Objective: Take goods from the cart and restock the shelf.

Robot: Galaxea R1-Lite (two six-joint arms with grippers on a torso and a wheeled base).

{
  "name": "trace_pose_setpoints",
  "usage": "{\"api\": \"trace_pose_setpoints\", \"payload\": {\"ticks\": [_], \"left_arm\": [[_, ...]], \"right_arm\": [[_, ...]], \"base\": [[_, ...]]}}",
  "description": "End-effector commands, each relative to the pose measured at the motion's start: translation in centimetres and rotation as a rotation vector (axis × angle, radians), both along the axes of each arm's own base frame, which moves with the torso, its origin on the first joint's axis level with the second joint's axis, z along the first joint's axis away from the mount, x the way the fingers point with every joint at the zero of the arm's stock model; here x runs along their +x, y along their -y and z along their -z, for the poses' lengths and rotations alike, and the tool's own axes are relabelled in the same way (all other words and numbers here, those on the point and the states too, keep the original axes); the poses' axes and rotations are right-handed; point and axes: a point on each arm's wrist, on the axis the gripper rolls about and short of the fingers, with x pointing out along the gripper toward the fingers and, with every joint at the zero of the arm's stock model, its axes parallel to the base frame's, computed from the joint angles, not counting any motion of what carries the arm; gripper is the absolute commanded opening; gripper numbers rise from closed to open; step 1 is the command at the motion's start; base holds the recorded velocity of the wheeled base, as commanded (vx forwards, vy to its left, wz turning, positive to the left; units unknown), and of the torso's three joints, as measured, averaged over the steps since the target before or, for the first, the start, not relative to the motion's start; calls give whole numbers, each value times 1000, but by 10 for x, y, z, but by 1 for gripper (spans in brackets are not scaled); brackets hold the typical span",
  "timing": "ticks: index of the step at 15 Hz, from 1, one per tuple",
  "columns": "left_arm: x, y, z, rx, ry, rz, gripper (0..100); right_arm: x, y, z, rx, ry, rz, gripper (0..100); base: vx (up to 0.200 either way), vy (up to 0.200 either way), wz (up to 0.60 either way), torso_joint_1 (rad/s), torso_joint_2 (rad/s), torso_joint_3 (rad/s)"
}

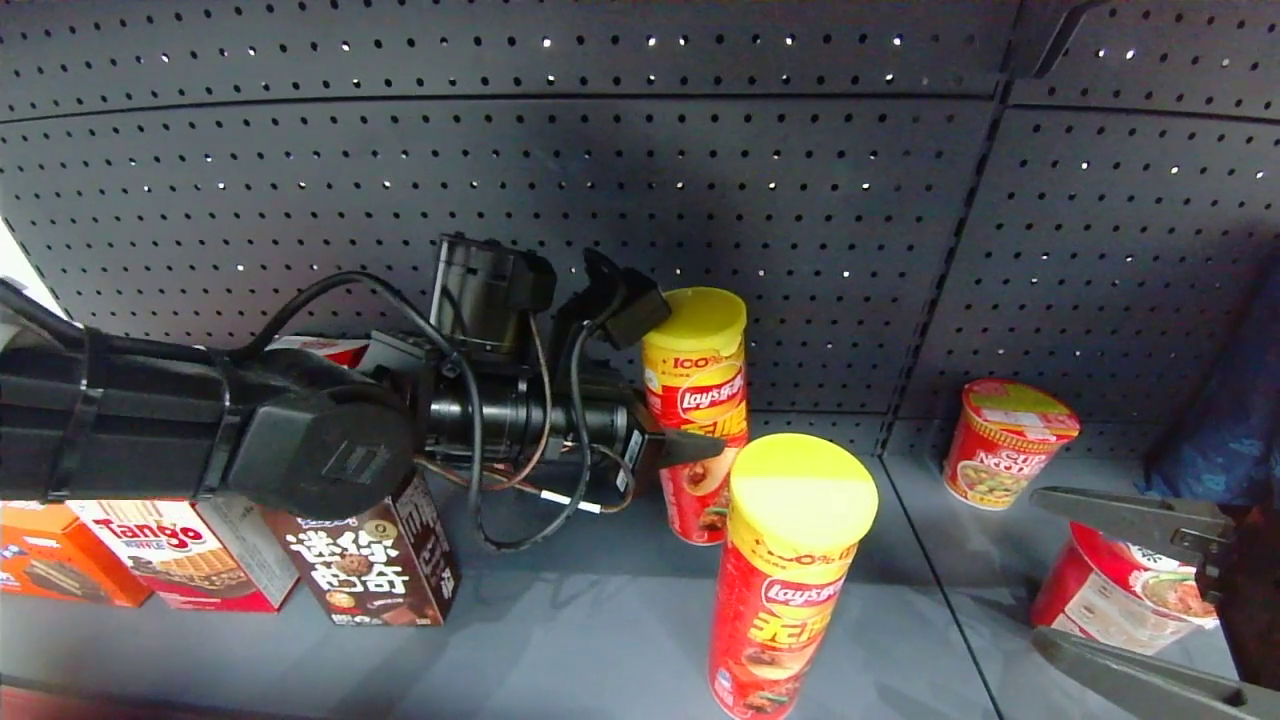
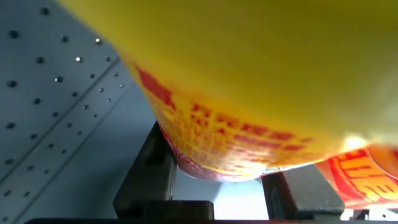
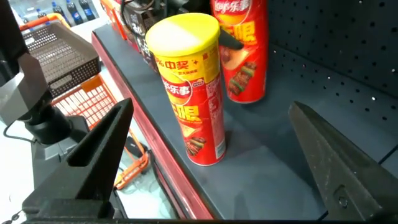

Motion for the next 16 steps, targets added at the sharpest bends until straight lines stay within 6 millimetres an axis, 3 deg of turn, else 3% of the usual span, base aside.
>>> {"api": "trace_pose_setpoints", "payload": {"ticks": [1, 4, 7, 16], "left_arm": [[12, 3, 0, -6, -4, 9, 0], [37, -3, -1, 4, 19, 44, 0], [48, 0, 2, 12, 36, 97, 0], [55, 13, 17, 24, 16, 115, 0]], "right_arm": [[1, 0, 0, -2, -2, -1, 100], [0, 0, 4, -8, -11, 1, 100], [0, 3, 9, -16, -24, 15, 100], [-1, 4, 11, -17, -27, 16, 100]], "base": [[0, 0, 0, 0, 0, 0], [0, 0, 0, 0, 0, 0], [0, 0, 0, 0, 0, 0], [0, 0, 0, 0, 0, 0]]}}
